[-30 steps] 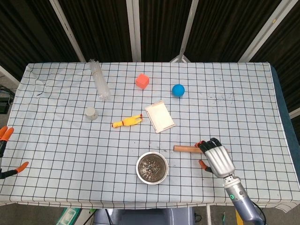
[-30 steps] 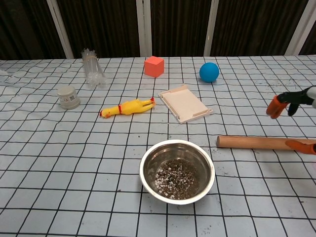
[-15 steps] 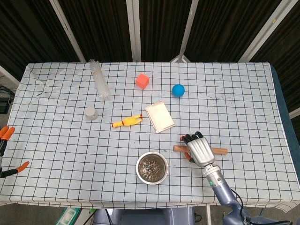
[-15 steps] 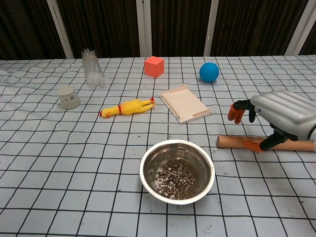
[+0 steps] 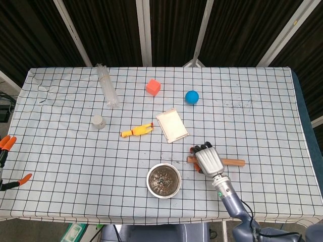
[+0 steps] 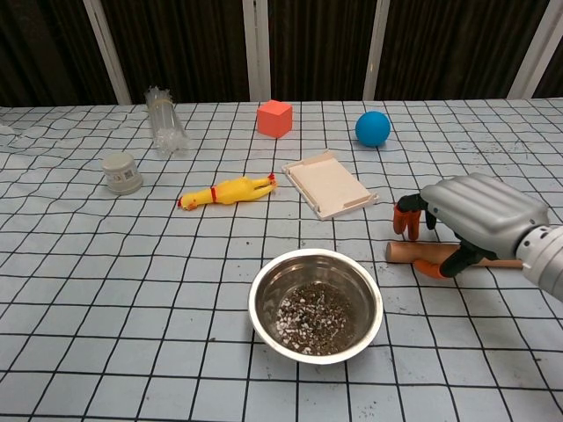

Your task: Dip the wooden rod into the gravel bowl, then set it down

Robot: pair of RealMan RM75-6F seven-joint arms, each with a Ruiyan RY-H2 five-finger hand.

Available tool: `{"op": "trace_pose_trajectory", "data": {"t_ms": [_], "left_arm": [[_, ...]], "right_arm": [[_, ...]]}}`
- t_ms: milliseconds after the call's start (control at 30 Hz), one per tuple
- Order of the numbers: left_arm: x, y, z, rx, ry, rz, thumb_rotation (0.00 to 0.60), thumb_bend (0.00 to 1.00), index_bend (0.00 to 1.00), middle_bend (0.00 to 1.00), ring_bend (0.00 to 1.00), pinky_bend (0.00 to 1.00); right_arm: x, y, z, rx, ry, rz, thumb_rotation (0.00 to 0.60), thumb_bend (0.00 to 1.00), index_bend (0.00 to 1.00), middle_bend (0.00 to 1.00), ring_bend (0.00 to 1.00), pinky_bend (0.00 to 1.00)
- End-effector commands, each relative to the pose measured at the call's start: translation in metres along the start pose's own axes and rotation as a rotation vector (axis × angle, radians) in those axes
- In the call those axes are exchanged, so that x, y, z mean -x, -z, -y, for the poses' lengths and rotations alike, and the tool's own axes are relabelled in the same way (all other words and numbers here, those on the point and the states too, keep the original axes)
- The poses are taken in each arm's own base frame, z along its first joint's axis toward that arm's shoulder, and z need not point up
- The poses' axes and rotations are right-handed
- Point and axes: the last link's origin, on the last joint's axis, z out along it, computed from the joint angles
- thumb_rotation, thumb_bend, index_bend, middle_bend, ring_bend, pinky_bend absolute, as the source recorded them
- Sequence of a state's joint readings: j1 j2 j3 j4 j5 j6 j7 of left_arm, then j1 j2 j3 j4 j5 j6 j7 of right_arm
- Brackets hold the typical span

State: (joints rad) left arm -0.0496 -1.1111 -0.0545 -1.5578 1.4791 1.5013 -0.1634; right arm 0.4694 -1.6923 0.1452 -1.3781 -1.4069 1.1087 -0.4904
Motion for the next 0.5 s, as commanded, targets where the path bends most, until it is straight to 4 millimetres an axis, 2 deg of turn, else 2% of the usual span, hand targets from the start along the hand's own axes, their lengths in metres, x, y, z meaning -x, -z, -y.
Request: {"op": "trace_pose_trajectory", "data": {"t_ms": [33,200,500], "left_arm": [[0.0000,-0.0001,0.0000,0.000,0.002,0.001,0.600,0.05,0.00,0.00,0.00,0.00],[0.0000,-0.0005,-0.0001,-0.002,0.007,0.004,0.600,0.05,0.00,0.00,0.00,0.00],[-0.0002,-0.0004,-0.0007,-0.002,0.007,0.003,0.600,0.05,0.00,0.00,0.00,0.00]], "right_arm": [[0.0002,-0.0010,0.0002,0.002,-0.001,0.000,0.600,0.35,0.43,0.43,0.41,0.29],[0.0006,-0.0019,-0.0001,0.010,-0.010,0.004,0.600,0.35,0.48,0.44,0.42,0.29],[0.0043,-0.0016,0.0011,0.008,-0.004,0.018,0.600,0.35,0.49,0.44,0.42,0.29]]}}
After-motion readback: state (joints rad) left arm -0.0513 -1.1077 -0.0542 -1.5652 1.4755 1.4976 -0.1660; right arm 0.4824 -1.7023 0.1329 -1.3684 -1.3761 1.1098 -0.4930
